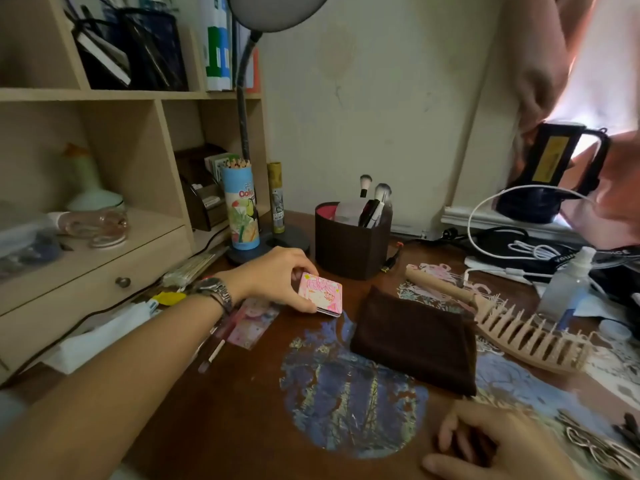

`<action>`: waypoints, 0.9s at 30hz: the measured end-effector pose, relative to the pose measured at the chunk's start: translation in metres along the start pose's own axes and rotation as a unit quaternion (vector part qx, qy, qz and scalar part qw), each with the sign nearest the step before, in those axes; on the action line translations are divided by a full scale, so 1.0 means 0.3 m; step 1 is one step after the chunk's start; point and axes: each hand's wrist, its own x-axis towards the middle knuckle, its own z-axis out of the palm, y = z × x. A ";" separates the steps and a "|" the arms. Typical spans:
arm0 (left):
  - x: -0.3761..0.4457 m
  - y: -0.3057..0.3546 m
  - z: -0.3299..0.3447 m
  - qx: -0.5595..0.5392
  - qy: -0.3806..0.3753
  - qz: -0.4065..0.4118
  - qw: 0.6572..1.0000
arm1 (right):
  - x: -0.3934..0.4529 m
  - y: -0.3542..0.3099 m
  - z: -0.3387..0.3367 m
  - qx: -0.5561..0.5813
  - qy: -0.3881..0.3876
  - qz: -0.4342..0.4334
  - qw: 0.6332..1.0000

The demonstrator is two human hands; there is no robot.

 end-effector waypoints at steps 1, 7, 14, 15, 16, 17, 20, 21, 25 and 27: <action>0.016 -0.007 0.009 -0.001 -0.011 -0.004 1.000 | 0.003 0.000 -0.002 0.001 -0.003 0.004 1.000; 0.079 -0.033 0.042 -0.026 -0.047 -0.013 0.998 | 0.008 -0.016 -0.010 -0.061 0.055 -0.003 0.997; 0.097 -0.035 0.041 -0.027 -0.060 -0.023 0.998 | -0.006 -0.019 -0.005 -0.051 0.065 -0.004 0.997; 0.097 -0.036 0.042 -0.030 -0.063 -0.026 0.997 | -0.007 -0.018 -0.004 -0.054 0.067 -0.005 0.996; 0.098 -0.036 0.043 -0.035 -0.067 -0.032 0.997 | -0.009 -0.017 -0.003 -0.058 0.068 -0.008 0.996; 0.098 -0.035 0.045 -0.041 -0.071 -0.039 0.996 | -0.009 -0.015 -0.002 -0.061 0.068 -0.011 0.996; 0.099 -0.033 0.050 -0.078 -0.081 -0.066 0.991 | -0.012 -0.008 0.000 -0.060 0.070 -0.020 0.996; 0.097 -0.033 0.050 -0.094 -0.088 -0.075 0.989 | -0.013 -0.007 0.000 -0.056 0.070 -0.022 0.996; 0.093 -0.029 0.042 -0.141 -0.126 -0.103 0.977 | -0.016 -0.003 0.004 -0.045 0.067 -0.033 0.996; 0.093 -0.023 0.041 -0.137 -0.138 -0.108 0.975 | -0.017 0.001 0.005 -0.035 0.067 -0.035 0.996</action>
